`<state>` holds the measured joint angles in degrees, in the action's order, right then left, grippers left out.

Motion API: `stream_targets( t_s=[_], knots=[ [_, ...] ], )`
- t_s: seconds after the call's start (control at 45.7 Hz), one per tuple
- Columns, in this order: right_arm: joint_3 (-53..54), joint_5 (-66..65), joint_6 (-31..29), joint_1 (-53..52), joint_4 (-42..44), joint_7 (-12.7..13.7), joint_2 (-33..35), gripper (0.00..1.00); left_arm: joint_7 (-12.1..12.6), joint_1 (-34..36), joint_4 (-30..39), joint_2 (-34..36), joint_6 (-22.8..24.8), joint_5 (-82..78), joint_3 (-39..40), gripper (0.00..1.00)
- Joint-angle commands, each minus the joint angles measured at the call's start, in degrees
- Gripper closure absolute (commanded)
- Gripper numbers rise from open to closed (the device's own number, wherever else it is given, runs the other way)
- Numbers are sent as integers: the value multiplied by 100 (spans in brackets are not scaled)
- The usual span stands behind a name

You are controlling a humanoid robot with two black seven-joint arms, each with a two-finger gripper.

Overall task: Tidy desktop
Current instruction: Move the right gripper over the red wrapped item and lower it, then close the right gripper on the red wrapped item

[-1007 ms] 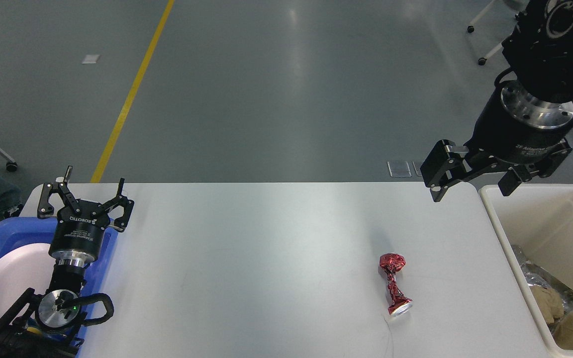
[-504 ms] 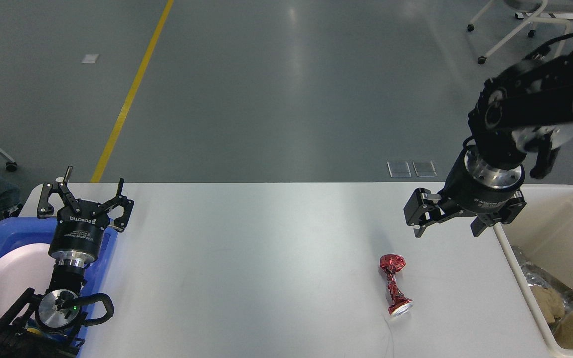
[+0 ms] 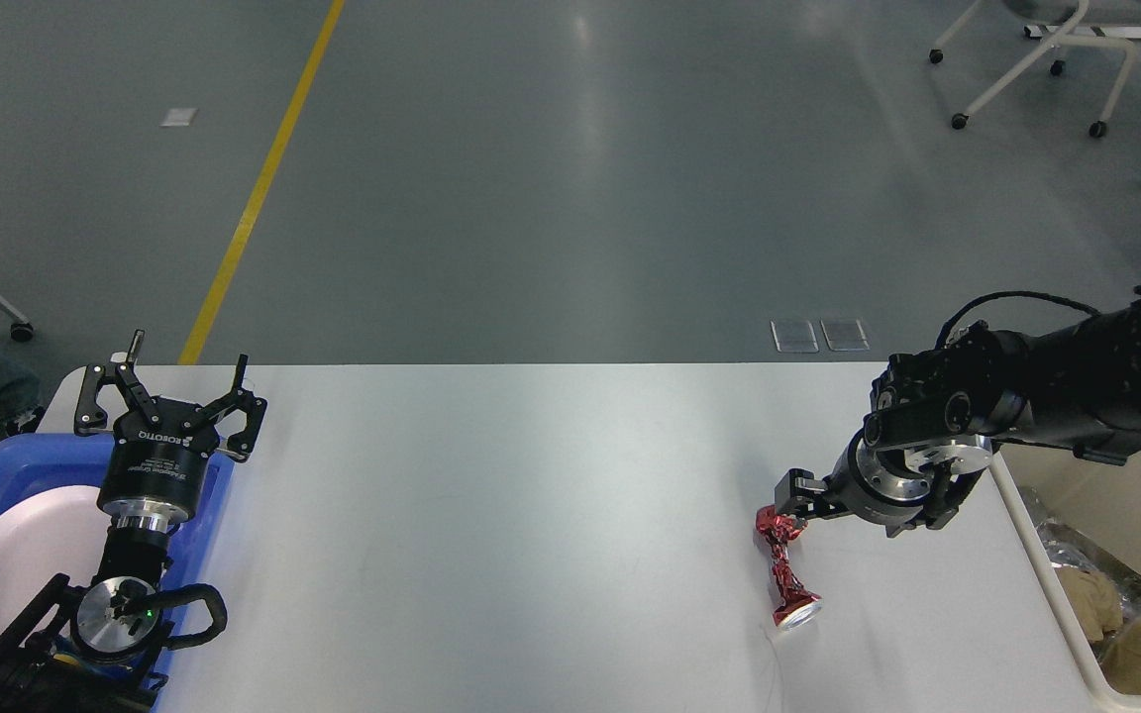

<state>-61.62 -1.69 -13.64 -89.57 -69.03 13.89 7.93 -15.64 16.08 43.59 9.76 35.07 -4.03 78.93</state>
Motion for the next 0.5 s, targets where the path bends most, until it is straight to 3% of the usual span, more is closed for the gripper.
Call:
stream_targets(
  t_s=[0.0,0.482],
  knots=[
    [168,-15,81,519,486,0,-169,4,0,0,0,0,0,-1,-1,4],
    [379,-50,248,1267,1128,-18,-547,7,0,0,0,0,0,-1,-1,4]
  ],
)
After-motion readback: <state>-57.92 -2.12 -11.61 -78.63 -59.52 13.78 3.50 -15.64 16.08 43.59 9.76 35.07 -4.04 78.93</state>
